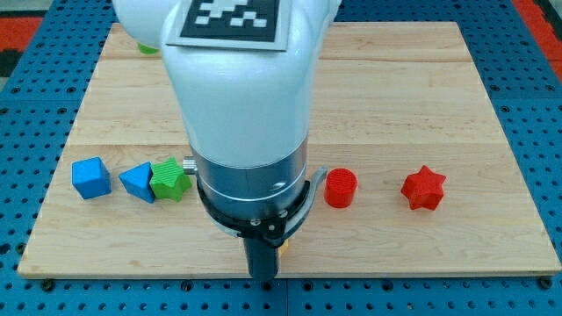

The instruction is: Slide the hexagon in between the heart and green star

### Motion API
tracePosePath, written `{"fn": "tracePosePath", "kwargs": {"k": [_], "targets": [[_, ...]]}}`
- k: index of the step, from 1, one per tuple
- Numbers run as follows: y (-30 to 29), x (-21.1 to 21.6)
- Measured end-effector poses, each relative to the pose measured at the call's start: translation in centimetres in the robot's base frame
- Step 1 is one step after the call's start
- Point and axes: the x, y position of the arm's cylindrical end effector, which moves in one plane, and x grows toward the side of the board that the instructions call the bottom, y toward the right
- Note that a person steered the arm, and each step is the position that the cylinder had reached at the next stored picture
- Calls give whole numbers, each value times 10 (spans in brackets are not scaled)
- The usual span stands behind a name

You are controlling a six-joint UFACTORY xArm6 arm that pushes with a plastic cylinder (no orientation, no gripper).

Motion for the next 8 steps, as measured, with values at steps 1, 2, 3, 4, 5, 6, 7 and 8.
{"fn": "tracePosePath", "kwargs": {"k": [1, 2, 3, 4, 5, 6, 7, 8], "targets": [[32, 0], [22, -4], [8, -17], [8, -46], [19, -43], [-1, -56], [-27, -60], [-29, -46]]}}
